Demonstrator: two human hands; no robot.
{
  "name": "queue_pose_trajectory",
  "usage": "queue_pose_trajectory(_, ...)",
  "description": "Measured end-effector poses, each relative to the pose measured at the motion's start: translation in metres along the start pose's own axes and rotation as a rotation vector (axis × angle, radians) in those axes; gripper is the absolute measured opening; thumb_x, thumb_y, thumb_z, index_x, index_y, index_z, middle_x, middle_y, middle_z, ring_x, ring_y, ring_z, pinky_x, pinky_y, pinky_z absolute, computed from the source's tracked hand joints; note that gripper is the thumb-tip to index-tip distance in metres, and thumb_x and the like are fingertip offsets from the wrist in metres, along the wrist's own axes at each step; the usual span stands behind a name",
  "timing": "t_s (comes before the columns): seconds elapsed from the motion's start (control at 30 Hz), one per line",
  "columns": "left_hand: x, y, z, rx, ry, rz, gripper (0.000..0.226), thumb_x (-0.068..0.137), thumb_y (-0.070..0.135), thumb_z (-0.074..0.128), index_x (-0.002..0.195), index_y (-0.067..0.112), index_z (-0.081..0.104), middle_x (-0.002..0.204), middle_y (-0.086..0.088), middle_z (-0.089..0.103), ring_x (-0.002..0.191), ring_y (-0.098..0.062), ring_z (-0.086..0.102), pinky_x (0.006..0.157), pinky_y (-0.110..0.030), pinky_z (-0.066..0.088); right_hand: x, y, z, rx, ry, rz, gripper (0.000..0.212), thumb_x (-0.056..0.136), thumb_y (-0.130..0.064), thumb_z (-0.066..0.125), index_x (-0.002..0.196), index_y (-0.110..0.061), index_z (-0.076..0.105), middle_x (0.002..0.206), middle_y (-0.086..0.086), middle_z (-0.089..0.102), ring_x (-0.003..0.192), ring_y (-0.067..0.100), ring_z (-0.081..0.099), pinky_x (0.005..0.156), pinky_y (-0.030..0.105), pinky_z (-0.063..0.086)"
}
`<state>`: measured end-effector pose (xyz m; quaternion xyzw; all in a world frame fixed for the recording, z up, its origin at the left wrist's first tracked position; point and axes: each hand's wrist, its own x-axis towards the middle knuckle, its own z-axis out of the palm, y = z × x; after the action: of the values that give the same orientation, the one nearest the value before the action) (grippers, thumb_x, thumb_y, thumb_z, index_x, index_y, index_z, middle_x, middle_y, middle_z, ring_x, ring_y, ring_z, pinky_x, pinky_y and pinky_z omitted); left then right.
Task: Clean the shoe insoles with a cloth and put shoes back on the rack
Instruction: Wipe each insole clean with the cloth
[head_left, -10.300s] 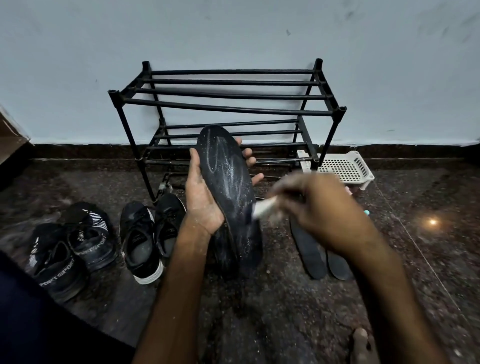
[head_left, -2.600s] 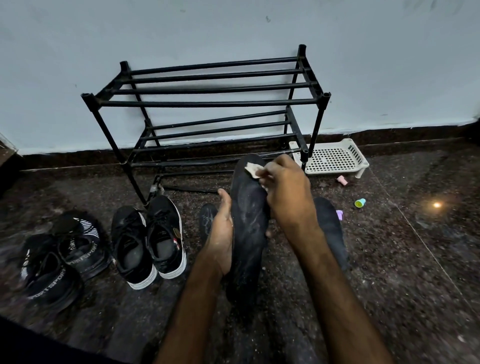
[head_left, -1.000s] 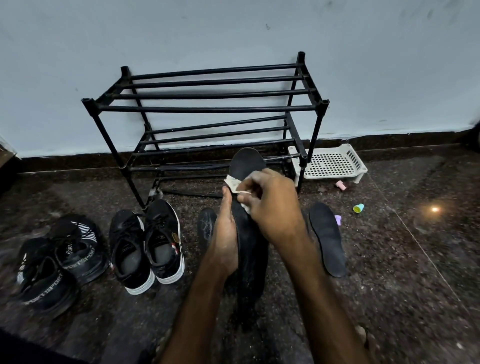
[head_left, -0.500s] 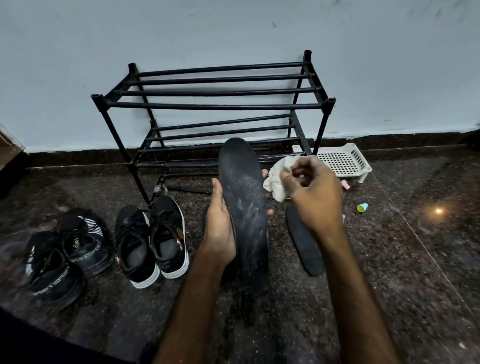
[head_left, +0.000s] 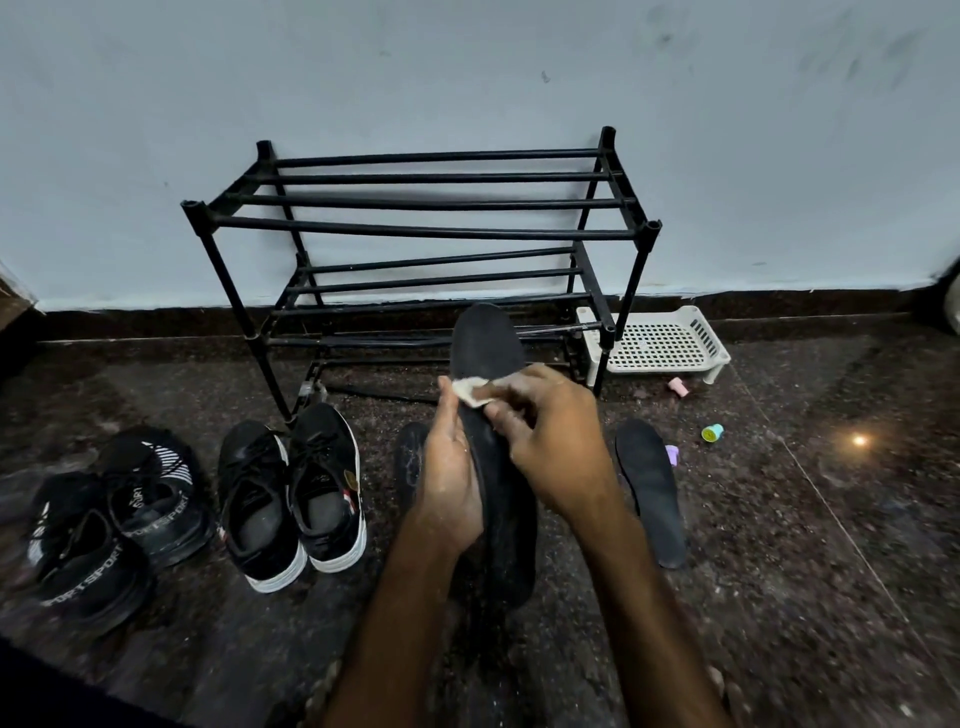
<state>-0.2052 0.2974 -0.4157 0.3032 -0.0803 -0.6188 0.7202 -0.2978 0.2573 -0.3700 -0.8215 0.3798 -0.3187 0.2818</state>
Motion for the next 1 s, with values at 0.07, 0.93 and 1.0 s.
queue_pose_trajectory(0.07, -0.002, 0.009, -0.003, -0.001, 0.014, 0.010, 0.075, 0.096, 0.063, 0.032, 0.126, 0.001, 0.064, 0.125, -0.017, 0.065, 0.113, -0.027, 0.065, 0.097, -0.037, 0.053, -0.002, 0.005, -0.006, -0.022, -0.173, 0.043, 0.015, 0.085, -0.012, 0.072, 0.093, -0.024, 0.076, 0.099, -0.005, 0.066, 0.093, 0.013, 0.064, 0.088, 0.032, 0.052)
queue_pose_trajectory(0.93, -0.005, 0.011, 0.010, 0.011, -0.044, -0.017, 0.063, 0.098, 0.056, 0.039, 0.109, 0.005, 0.073, 0.107, -0.014, 0.071, 0.094, -0.024, 0.069, 0.086, -0.035, 0.058, 0.005, -0.002, 0.001, -0.138, 0.185, 0.133, 0.004, 0.087, -0.014, 0.070, 0.086, -0.019, 0.071, 0.095, -0.006, 0.060, 0.080, 0.009, 0.056, 0.076, 0.024, 0.048)
queue_pose_trajectory(1.0, -0.007, 0.016, 0.010, 0.001, -0.050, -0.005, 0.062, 0.098, 0.055, 0.040, 0.100, 0.005, 0.076, 0.097, -0.012, 0.070, 0.084, -0.021, 0.070, 0.079, -0.033, 0.059, 0.007, -0.004, 0.001, 0.042, 0.161, 0.037, 0.007, 0.084, -0.021, 0.075, 0.088, -0.016, 0.074, 0.095, -0.006, 0.062, 0.083, 0.007, 0.061, 0.079, 0.023, 0.051)
